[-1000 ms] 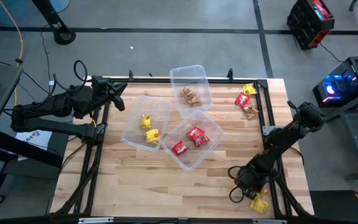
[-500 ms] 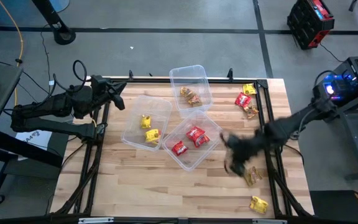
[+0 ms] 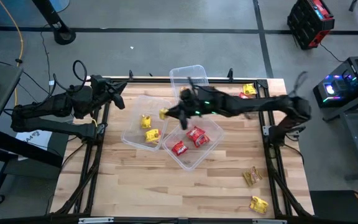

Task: Sort candy
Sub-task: Put the yellow candy into the bottom left transparent bin

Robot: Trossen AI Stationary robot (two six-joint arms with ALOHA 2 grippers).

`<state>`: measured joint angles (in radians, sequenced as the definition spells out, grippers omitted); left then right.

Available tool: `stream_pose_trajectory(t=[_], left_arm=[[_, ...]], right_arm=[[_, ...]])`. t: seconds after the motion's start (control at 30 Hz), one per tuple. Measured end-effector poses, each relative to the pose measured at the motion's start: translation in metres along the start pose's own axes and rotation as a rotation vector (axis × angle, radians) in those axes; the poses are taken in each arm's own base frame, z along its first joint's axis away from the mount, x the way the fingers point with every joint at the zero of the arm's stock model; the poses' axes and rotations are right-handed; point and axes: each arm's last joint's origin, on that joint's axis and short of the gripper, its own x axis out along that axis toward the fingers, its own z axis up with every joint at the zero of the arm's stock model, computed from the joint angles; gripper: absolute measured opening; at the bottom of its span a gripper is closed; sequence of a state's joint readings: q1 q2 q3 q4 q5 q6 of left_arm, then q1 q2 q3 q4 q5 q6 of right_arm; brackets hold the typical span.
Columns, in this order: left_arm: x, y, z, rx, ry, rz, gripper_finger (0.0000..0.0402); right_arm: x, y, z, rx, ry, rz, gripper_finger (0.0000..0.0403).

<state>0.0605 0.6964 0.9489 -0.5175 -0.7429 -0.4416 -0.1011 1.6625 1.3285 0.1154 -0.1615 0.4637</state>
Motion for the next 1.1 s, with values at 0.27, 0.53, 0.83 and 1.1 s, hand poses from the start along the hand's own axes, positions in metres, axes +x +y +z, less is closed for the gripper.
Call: stream_pose_trajectory(t=[0.27, 0.53, 0.83, 1.1], left_arm=[[0.000, -0.001, 0.000, -0.028, 0.010, -0.020, 0.0000], [0.000, 0.000, -0.002, -0.016, 0.026, -0.027, 0.0000], [0.000, -0.001, -0.002, -0.016, 0.035, -0.042, 0.0000], [0.000, -0.001, -0.002, -0.020, 0.032, -0.043, 0.0000]], right_arm=[[0.053, -0.015, 0.010, 0.007, 0.149, 0.070, 0.0136], [0.011, 0.013, 0.052, -0.046, 0.504, 0.095, 0.0194], [-0.035, 0.100, -0.029, -0.044, 1.168, 0.036, 0.0193], [-0.085, 0.159, -0.135, -0.015, 1.609, -0.126, 0.0192]])
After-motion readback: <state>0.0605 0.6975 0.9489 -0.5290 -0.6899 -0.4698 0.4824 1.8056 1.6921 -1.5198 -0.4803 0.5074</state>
